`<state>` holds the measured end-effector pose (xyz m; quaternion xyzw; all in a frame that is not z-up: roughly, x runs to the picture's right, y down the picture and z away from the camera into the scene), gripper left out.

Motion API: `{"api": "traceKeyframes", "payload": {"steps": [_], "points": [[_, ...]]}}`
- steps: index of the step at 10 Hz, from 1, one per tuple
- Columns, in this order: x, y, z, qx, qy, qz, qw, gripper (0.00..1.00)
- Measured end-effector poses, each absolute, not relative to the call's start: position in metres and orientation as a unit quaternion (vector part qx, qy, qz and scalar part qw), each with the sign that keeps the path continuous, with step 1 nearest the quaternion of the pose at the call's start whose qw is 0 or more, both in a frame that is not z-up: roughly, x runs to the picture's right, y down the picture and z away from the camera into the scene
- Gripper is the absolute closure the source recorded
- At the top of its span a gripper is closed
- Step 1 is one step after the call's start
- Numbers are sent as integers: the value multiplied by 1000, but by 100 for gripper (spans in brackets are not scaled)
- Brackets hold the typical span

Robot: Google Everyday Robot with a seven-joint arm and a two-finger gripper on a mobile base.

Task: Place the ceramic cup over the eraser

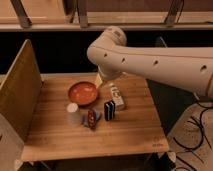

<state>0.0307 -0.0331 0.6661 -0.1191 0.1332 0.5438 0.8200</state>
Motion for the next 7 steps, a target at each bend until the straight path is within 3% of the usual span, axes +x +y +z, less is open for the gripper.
{"api": "traceKeyframes", "payload": {"steps": [7], "points": [[-18, -19, 684, -163, 112, 471, 860, 20]]}}
